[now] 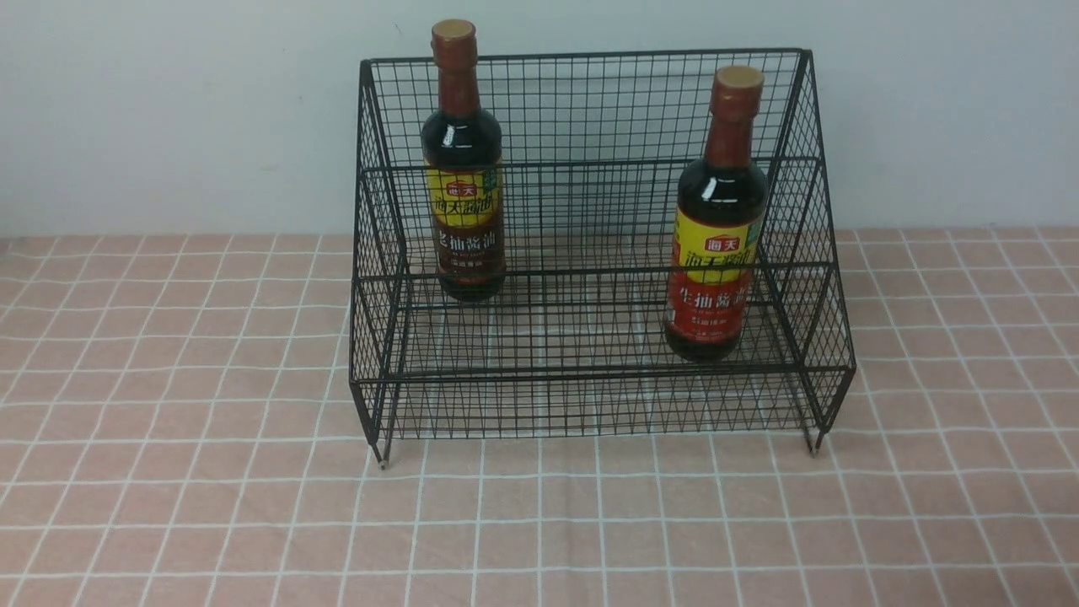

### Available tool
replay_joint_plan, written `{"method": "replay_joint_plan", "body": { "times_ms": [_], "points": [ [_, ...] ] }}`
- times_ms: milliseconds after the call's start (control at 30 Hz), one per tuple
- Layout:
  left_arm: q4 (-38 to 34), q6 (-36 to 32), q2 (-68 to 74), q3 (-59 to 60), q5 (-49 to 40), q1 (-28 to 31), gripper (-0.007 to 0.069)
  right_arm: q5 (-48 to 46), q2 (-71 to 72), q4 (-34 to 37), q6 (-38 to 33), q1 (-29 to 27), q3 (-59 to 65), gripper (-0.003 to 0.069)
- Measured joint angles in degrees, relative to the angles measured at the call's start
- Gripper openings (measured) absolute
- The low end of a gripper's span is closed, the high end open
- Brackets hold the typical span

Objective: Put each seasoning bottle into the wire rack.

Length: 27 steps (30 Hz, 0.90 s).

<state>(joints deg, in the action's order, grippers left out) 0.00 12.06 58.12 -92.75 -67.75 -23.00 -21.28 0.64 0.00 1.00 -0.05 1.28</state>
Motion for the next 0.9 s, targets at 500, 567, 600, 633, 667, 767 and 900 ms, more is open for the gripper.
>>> {"method": "replay_joint_plan", "body": {
  "times_ms": [500,567,600,633,667,767,900],
  "points": [
    [3.3,-3.8,-5.8,8.3,5.0,0.1,-0.0007,0.0,0.0,0.0,0.0,0.0,0.0,-0.0014],
    [3.4,-4.3,-9.0,13.2,8.6,0.3,-0.0007,0.0,0.0,0.0,0.0,0.0,0.0,-0.0014],
    [3.2,-4.9,-11.5,17.3,11.6,0.7,-0.0007,0.0,0.0,0.0,0.0,0.0,0.0,-0.0014],
    [3.3,-5.6,-15.4,23.8,15.6,1.6,-0.0007,0.0,0.0,0.0,0.0,0.0,0.0,-0.0014],
    [3.4,-6.0,-18.9,29.8,20.6,2.6,-0.0007,0.0,0.0,0.0,0.0,0.0,0.0,-0.0014],
    [3.5,-7.1,-24.3,39.7,27.0,4.6,-0.0007,0.0,0.0,0.0,0.0,0.0,0.0,-0.0014],
    [3.6,-9.0,-36.3,60.5,38.7,9.5,-0.0007,0.0,0.0,0.0,0.0,0.0,0.0,-0.0014]
  ]
}}
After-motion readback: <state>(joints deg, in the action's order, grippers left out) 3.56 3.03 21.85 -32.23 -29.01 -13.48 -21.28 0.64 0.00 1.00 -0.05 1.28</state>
